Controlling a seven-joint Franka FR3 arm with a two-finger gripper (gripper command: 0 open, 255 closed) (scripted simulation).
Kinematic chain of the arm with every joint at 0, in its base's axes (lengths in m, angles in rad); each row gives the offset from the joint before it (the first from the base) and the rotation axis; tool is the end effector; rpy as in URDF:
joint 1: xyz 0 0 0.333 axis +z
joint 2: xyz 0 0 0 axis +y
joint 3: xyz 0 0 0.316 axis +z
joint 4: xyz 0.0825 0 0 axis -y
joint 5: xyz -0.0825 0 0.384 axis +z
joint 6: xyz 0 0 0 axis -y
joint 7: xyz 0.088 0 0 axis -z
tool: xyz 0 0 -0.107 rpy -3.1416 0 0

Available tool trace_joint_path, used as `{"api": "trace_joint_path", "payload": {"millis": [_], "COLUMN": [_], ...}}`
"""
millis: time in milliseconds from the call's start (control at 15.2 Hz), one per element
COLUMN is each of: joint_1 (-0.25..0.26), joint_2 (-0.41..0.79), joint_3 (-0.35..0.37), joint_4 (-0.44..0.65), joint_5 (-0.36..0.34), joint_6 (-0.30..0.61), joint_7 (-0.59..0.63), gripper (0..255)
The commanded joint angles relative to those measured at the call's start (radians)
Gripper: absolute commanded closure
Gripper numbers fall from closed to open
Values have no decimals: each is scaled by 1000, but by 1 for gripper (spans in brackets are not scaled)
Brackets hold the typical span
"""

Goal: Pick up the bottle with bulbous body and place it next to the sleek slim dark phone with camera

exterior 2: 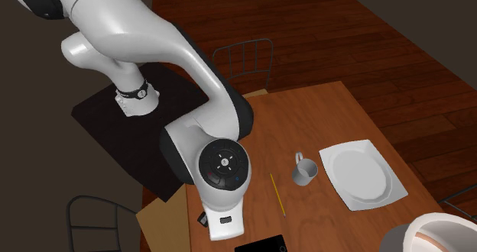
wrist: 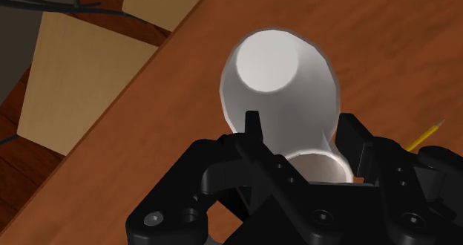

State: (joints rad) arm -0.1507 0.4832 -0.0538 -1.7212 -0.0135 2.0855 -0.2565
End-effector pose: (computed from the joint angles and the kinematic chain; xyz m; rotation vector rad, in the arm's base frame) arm 0.6398 -0.1302 0.2974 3.1253 0.1001 -0.1934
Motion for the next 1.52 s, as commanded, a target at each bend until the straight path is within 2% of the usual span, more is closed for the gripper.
{"api": "trace_joint_path", "payload": {"millis": [0,528,594,924,1188,1452], "joint_1": [0,0,0,0,2,2], "joint_2": [16,16,17,16,-28,-28], "joint_3": [0,0,0,0,0,0], "joint_4": [-10,-10,-9,-9,57,57], "joint_5": [1,1,1,1,-1,-1], "joint_6": [27,27,27,27,-84,-84], "joint_7": [1,1,1,1,1,1], "gripper": [255,255,0,0,0,0]}}
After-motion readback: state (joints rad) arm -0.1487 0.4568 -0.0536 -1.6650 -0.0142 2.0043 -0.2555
